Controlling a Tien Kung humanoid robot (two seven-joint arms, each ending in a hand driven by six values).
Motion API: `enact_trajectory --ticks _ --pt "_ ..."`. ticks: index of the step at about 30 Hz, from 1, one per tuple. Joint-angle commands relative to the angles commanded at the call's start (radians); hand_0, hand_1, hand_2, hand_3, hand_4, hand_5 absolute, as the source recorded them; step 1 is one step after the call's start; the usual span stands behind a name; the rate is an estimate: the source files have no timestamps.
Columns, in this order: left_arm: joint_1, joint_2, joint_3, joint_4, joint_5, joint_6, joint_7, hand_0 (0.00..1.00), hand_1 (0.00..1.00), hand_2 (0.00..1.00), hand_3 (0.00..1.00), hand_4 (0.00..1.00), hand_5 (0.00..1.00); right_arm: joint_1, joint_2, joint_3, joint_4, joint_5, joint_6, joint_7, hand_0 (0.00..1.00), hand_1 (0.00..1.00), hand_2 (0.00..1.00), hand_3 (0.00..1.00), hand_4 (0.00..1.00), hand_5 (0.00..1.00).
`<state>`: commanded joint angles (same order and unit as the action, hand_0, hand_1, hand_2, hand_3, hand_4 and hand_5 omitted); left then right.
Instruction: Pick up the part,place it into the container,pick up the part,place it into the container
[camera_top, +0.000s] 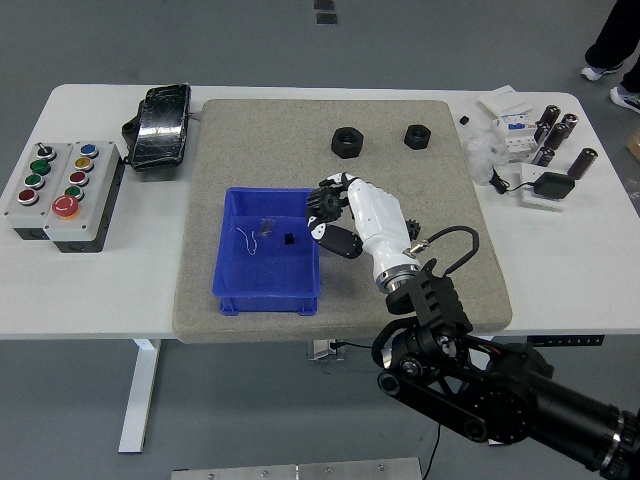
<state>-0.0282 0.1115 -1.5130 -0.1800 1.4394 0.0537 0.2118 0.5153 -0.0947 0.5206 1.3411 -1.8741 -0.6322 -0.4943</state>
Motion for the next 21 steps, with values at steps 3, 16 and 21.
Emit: enact_trajectory --ticks 3,16,21 --pt "0.002 -0.001 -0.002 0.000 0.002 0.000 0.002 0.631 0.554 0.529 0.603 0.648 0.338 0.004 0.004 -0.020 -0.005 0.067 0.008 0.027 0.534 0.593 0.579 0.613 0.387 0.002" --pt "-0.002 -0.001 -0.003 0.000 0.005 -0.001 0.002 0.631 0.552 0.529 0.603 0.648 0.338 0.020 0.006 -0.062 -0.019 0.138 0.003 0.057 0.535 0.612 0.603 0.660 0.378 0.018" --pt "-0.002 -0.002 -0.004 0.000 0.007 -0.002 0.003 0.631 0.552 0.529 0.603 0.648 0.337 0.021 0.006 -0.062 -0.019 0.137 0.002 0.057 0.518 0.612 0.614 0.673 0.432 0.106"
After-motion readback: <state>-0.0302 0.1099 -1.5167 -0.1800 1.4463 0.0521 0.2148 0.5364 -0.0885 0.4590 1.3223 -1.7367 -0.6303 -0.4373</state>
